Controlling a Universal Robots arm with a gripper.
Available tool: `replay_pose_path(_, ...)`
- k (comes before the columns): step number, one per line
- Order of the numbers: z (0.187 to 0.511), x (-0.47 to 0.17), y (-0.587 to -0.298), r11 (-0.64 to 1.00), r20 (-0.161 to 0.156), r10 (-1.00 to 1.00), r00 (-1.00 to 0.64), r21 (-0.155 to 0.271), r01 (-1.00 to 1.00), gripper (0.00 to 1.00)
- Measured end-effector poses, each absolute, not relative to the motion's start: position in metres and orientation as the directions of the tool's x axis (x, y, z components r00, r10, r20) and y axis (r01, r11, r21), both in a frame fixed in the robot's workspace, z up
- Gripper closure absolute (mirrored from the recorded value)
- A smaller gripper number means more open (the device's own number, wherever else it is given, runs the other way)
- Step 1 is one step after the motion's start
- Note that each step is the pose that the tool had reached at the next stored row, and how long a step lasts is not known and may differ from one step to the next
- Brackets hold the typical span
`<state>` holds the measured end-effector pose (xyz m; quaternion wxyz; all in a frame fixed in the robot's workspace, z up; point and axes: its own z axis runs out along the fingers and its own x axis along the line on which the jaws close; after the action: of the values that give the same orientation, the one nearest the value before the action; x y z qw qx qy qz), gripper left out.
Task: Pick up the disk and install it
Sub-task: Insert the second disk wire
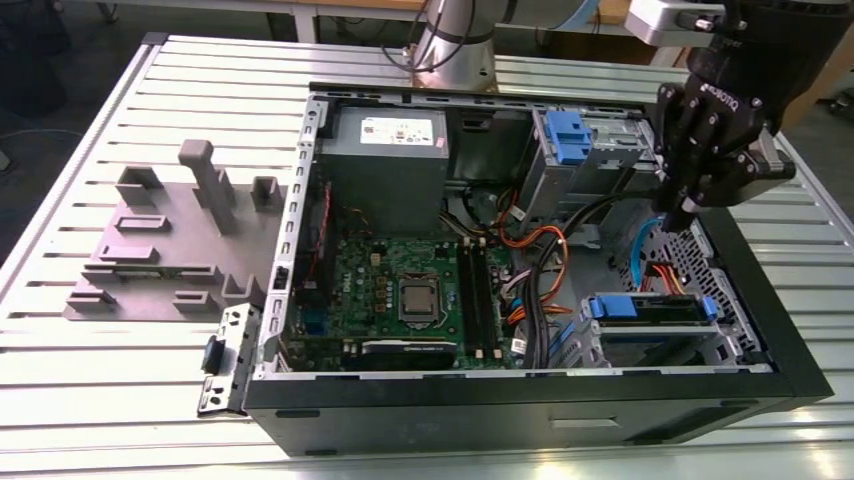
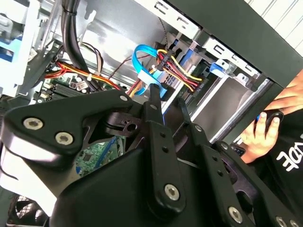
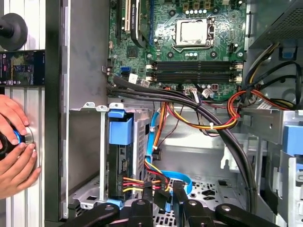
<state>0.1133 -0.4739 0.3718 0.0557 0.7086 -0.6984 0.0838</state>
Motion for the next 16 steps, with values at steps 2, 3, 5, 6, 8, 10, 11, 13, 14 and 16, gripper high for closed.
replay_pose_path(2, 0.3720, 0.1133, -0.4717, -0.018, 0.197, -0.980, 0.011, -0.038, -0.999, 0.69)
replay_pose_path(3, 0.3719, 0.1133, -0.4702, -0.018, 0.197, -0.980, 0.011, -0.037, -0.999, 0.69)
replay_pose_path(5, 0.3720, 0.1134, -0.4674, -0.018, 0.197, -0.980, 0.011, -0.036, -0.999, 0.69)
replay_pose_path(6, 0.3720, 0.1138, -0.4662, -0.018, 0.197, -0.980, 0.011, -0.035, -0.999, 0.69)
replay_pose_path(8, 0.3719, 0.1156, -0.4644, -0.018, 0.196, -0.980, 0.012, -0.031, -0.999, 0.69)
replay_pose_path(10, 0.3718, 0.1182, -0.4635, -0.017, 0.197, -0.980, 0.012, -0.027, -0.999, 0.69)
replay_pose_path(11, 0.3716, 0.1188, -0.4634, -0.017, 0.199, -0.980, 0.011, -0.026, -1.000, 0.69)
replay_pose_path(13, 0.3708, 0.1190, -0.4634, -0.017, 0.216, -0.976, 0.011, -0.026, -1.000, 0.69)
replay_pose_path(14, 0.3704, 0.1191, -0.4634, -0.017, 0.226, -0.974, 0.011, -0.025, -1.000, 0.69)
replay_pose_path(16, 0.3697, 0.1194, -0.4634, -0.018, 0.246, -0.969, 0.011, -0.025, -1.000, 0.69)
